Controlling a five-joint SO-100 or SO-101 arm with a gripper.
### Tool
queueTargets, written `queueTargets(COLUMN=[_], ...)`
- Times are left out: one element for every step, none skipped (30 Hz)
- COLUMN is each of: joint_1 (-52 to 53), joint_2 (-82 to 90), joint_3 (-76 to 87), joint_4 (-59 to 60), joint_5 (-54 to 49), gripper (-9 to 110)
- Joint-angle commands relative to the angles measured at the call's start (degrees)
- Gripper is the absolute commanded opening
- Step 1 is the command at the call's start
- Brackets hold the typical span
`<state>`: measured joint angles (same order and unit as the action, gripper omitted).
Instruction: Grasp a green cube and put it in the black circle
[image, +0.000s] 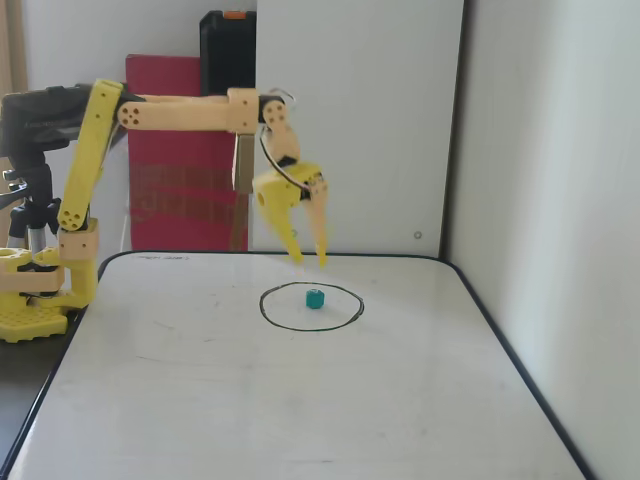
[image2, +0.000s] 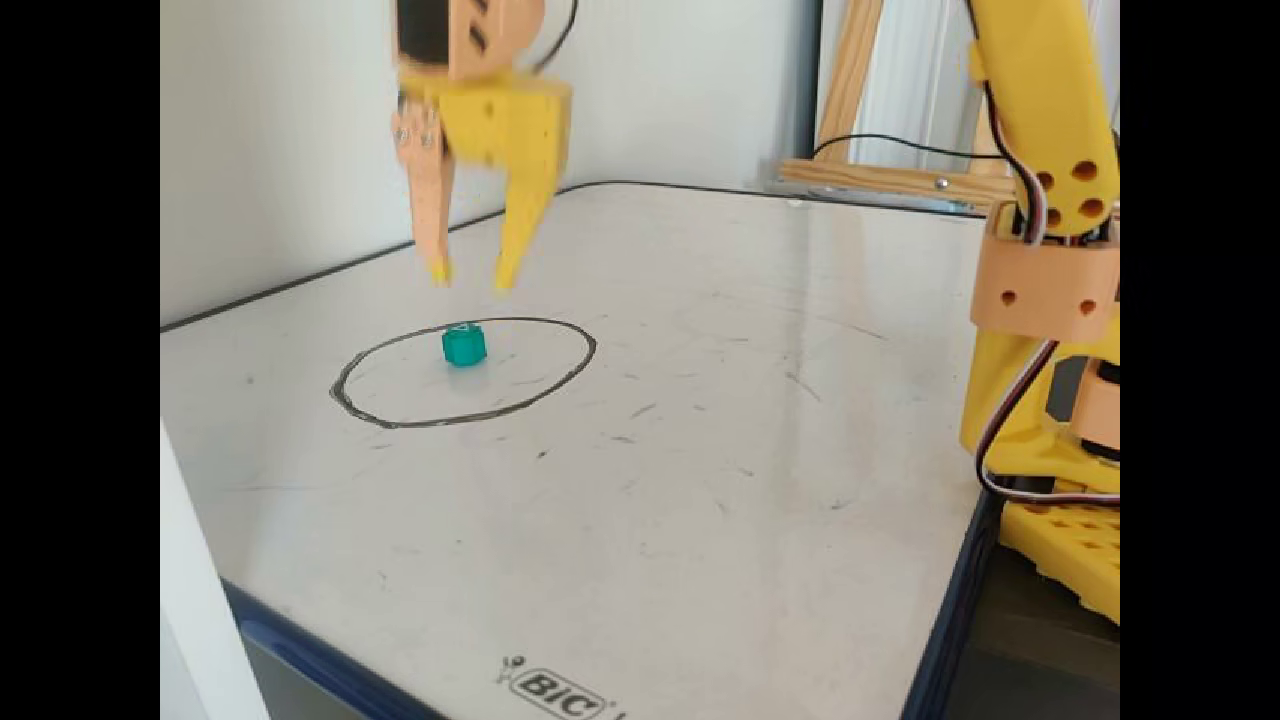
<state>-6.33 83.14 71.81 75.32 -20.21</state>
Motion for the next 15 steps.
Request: queueTargets(joint_1=[2.81, 4.31, 5.62, 6.68, 7.56, 7.38, 7.12, 7.21, 7.65, 7.82, 7.38, 6.77, 5.62, 4.48, 3.43], joint_2=[16.00, 21.45, 27.51, 33.93, 40.17, 45.79, 51.33, 56.87, 63.28, 71.10, 77.17, 81.56, 85.87, 89.30, 92.11], joint_3=[2.55, 4.66, 7.91, 12.39, 16.88, 20.74, 24.70, 29.71, 35.60, 42.10, 46.58, 49.39, 52.47, 55.28, 58.18], joint_4=[1.67, 2.29, 2.20, 1.23, 0.26, 0.26, 0.18, -1.58, -4.48, -8.09, -8.44, -6.86, -5.80, -4.66, -3.87], joint_5=[7.47, 9.84, 10.63, 10.63, 10.55, 9.23, 8.09, 8.09, 8.53, 10.11, 10.46, 10.55, 11.60, 12.13, 12.66], gripper=[1, 0, 0, 0, 0, 0, 0, 0, 0, 0, 0, 0, 0, 0, 0])
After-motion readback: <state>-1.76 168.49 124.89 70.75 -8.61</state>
